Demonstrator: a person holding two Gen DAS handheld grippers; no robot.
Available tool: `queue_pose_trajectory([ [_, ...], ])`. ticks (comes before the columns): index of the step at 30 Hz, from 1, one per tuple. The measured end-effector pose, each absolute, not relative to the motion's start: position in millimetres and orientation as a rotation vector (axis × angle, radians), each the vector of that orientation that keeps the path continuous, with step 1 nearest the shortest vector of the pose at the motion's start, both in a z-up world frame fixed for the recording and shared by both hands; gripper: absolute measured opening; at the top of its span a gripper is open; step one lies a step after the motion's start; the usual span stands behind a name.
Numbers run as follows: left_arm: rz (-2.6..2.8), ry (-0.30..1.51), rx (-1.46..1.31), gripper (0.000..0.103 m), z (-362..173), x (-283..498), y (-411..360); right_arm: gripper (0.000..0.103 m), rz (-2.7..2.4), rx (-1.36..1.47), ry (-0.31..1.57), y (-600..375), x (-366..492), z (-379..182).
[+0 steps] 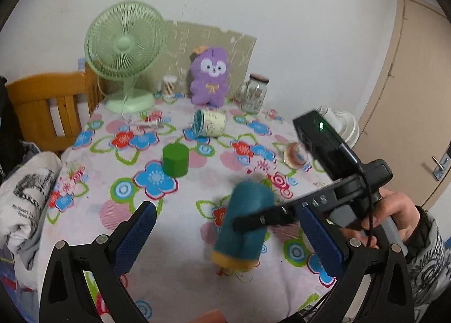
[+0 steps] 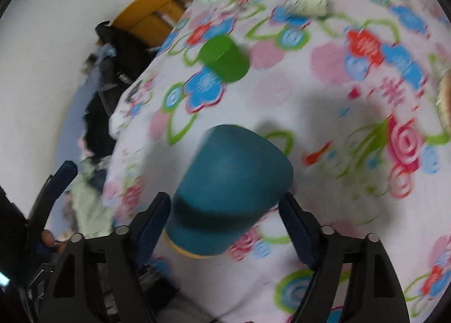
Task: Flip cup upside down
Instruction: 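Hold the teal cup with the right tool while the left tool grasps its body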
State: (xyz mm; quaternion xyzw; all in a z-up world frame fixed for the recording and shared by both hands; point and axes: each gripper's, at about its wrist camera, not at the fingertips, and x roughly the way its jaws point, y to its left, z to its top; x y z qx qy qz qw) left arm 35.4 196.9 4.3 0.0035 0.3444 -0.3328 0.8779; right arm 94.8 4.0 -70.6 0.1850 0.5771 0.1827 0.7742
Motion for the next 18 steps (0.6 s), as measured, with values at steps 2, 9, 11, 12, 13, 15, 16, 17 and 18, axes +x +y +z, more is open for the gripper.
queue_pose_trajectory([
  [2,-0.684,0.740,0.011,0.103,-2,41,193,0.086,0.382,0.374,1.227,4,94,-67],
  [9,-0.715,0.796,-0.035,0.103,-12,62,184,0.087,0.306,0.349,1.191,-24,90,-63],
  [11,-0.739,0.800,-0.020,0.103,-11,67,178,0.087,0.294,0.364,1.173,-34,83,-62],
  [12,-0.762,0.801,-0.002,0.103,-11,71,174,0.087,0.289,0.381,1.166,-40,80,-64],
  [13,-0.765,0.812,0.024,0.103,-12,76,169,0.087,0.277,0.391,1.163,-46,76,-65],
  [15,-0.769,0.831,0.070,0.103,-12,87,161,0.087,0.245,0.401,1.151,-55,67,-68],
  [16,-0.781,0.839,0.083,0.103,-13,92,157,0.087,0.236,0.403,1.149,-54,65,-69],
  [17,-0.788,0.847,0.095,0.103,-15,99,153,0.088,0.226,0.409,1.149,-57,60,-72],
  [18,-0.797,0.860,0.106,0.103,-18,107,149,0.087,0.212,0.414,1.147,-59,55,-74],
])
